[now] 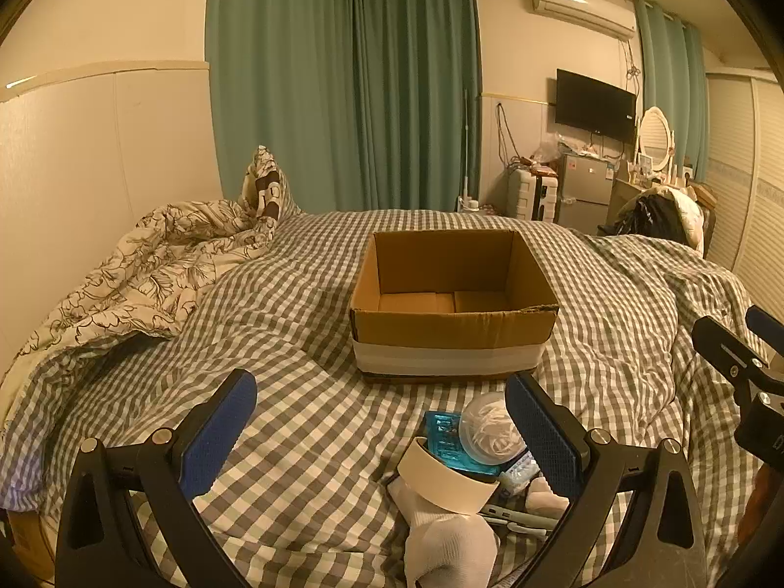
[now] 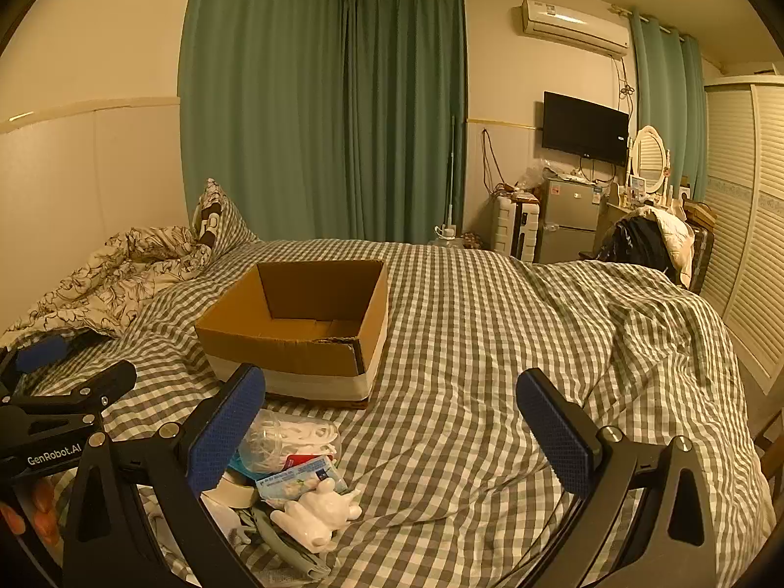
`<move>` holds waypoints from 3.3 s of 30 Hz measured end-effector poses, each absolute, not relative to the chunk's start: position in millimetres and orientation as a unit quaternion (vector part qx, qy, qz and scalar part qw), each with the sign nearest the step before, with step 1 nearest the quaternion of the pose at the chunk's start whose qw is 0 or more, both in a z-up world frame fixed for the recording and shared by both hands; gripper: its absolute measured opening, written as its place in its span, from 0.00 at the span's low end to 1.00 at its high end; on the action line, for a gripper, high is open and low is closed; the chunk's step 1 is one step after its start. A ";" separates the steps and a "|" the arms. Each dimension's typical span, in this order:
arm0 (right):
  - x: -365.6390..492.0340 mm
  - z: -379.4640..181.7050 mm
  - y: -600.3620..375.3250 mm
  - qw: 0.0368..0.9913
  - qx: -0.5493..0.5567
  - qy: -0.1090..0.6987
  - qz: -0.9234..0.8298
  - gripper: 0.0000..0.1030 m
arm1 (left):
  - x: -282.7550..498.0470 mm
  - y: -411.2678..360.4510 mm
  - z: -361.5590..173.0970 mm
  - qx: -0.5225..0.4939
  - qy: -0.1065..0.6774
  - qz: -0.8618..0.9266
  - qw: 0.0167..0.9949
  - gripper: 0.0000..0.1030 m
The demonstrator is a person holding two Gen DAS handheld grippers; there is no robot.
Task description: Organize objects
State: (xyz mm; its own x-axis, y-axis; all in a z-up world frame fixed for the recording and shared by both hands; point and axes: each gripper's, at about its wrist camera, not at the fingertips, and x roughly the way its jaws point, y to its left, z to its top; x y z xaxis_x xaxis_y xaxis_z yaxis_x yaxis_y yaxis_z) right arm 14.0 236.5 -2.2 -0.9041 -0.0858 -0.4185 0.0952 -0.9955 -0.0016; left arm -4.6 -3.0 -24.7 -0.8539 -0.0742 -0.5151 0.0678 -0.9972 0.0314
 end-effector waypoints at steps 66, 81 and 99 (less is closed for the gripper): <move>-49.3 -167.9 173.7 0.146 0.460 0.075 -0.872 0.90 | -6.9 -19.7 -81.6 0.384 0.002 -0.923 -0.023 0.42; -33.7 -71.3 188.6 0.163 0.350 0.063 -0.920 0.63 | -27.4 -22.6 -58.3 0.359 0.023 -0.933 -0.027 0.42; -215.6 6.7 168.5 0.199 0.301 0.048 -0.932 0.63 | -215.1 -16.0 -7.8 0.314 0.001 -0.949 -0.039 0.42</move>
